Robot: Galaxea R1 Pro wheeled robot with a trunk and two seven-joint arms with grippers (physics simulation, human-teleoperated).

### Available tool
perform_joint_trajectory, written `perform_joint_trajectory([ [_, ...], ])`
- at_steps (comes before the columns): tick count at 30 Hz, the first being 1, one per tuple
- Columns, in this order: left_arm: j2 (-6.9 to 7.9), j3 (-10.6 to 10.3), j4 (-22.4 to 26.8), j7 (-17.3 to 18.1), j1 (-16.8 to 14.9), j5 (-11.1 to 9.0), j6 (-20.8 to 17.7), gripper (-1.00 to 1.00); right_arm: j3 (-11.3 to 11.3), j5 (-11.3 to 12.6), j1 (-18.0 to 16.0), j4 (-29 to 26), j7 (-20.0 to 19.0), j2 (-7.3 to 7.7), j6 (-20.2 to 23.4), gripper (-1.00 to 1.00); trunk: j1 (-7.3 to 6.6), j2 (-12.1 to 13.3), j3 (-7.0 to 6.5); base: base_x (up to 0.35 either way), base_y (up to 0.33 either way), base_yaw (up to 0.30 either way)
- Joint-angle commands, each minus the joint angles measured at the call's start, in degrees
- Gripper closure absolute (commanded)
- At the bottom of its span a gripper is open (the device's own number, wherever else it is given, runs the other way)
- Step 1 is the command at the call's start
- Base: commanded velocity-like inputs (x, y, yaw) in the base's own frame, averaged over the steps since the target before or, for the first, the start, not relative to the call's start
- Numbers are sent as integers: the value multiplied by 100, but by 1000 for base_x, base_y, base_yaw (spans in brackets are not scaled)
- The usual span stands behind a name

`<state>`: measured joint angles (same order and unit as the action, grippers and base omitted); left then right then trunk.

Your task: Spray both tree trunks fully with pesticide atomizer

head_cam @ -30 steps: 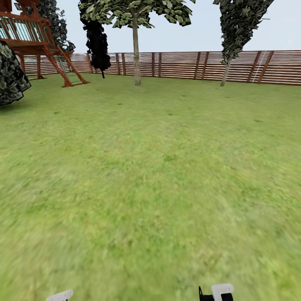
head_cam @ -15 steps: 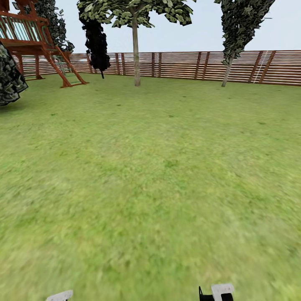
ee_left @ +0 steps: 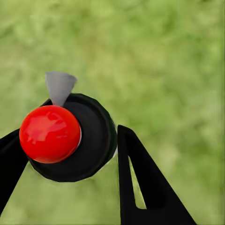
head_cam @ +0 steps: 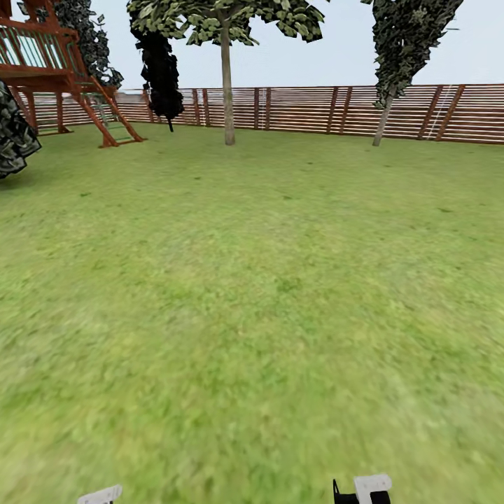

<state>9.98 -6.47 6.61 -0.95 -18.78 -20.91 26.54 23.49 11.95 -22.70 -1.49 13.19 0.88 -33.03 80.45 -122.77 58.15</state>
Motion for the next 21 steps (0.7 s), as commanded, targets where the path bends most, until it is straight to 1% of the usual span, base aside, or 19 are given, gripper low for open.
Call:
perform_joint_trajectory([
  [1, -1, -47, -2, -7, -2, -44, 18, 100, 51, 44, -3, -1, 17, 0, -11, -100, 3, -1, 5, 339, 0, 0],
  [21, 4, -47, -2, -10, -2, -45, 18, 100, 51, 44, -3, -1, 17, 0, -11, -100, 3, -1, 5, 339, 0, 0],
])
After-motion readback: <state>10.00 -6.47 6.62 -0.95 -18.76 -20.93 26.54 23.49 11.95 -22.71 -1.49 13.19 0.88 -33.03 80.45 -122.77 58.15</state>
